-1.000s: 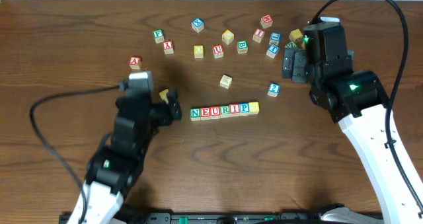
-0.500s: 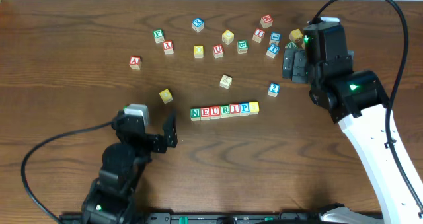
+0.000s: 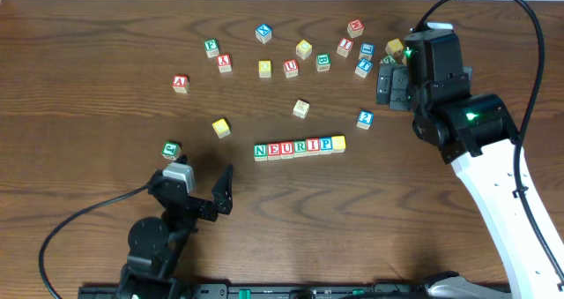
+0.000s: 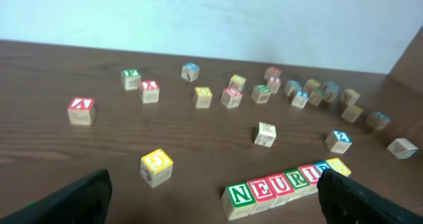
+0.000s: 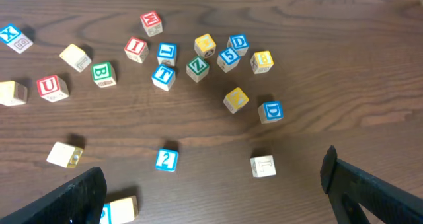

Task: Spell out NEURIPS

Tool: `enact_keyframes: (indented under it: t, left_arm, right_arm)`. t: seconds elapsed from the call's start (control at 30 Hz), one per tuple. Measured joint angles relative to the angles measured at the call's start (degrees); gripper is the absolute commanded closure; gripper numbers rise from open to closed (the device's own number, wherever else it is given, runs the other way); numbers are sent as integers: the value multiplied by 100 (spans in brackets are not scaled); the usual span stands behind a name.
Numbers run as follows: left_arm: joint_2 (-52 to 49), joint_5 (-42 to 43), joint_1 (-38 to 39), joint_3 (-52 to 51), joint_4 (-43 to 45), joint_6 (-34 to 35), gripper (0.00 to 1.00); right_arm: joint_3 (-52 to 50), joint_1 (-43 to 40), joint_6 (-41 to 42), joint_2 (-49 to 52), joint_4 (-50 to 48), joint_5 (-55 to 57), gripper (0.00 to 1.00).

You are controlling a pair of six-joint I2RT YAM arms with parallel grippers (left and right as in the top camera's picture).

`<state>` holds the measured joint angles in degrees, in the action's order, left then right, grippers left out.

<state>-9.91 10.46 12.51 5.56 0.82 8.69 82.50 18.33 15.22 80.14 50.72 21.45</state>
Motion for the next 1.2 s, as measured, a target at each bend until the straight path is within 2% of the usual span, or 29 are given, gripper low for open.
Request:
enact_keyframes:
  t: [0.27,1.2]
  left_arm:
    - [909,192,-199,-470,-63,-9,2]
    - [929,190,-229,-468,-125,-1200,2]
  right_arm:
    - [0,0,0,0,4,2,1]
    - [0,0,0,0,4,2,1]
